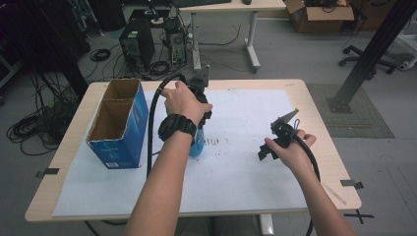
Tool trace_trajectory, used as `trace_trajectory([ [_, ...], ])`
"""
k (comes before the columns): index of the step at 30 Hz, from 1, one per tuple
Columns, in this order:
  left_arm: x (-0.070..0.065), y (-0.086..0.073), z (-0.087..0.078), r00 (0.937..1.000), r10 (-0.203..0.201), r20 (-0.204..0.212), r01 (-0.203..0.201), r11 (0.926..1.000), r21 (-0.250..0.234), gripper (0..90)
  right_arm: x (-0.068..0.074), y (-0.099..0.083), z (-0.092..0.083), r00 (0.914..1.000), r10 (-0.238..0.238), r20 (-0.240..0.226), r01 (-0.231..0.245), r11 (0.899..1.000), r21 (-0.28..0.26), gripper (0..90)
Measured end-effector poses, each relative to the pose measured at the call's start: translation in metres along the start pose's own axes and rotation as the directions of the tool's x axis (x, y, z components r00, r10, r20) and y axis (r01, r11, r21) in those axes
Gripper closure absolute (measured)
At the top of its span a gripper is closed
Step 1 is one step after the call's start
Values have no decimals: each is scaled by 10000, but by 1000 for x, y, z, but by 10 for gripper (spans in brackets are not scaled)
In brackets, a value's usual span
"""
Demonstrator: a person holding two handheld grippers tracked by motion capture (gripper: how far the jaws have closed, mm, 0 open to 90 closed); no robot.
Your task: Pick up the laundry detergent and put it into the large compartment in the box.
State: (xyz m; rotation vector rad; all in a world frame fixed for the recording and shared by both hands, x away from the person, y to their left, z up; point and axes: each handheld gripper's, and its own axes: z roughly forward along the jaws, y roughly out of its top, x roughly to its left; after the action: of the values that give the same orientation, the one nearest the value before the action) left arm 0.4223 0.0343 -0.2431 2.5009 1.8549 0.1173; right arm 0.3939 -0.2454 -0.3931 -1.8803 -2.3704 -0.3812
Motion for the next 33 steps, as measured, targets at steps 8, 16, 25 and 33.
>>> trace_trajectory([
  [8, 7, 0, -39, 9997, 224, -35, -225, 9997, -131, 374, 7, 5, -10, 9999, -123, -52, 122, 9998, -133, 39],
  [16, 16, 2, -81, 9997, 188, -159, -195, 9986, -485, 374, 9, 8, -13, 9997, -204, -100, 202, 9995, -256, 38],
  [25, 35, 3, -116, 9999, 123, -65, -127, 9975, -696, 375, 9, 14, -12, 9998, -121, -146, 119, 9997, -195, 39],
  [33, 71, -4, -138, 9996, -288, -47, 284, 9969, -733, 375, 8, 20, -14, 9998, -101, -156, 97, 9997, -229, 39],
])
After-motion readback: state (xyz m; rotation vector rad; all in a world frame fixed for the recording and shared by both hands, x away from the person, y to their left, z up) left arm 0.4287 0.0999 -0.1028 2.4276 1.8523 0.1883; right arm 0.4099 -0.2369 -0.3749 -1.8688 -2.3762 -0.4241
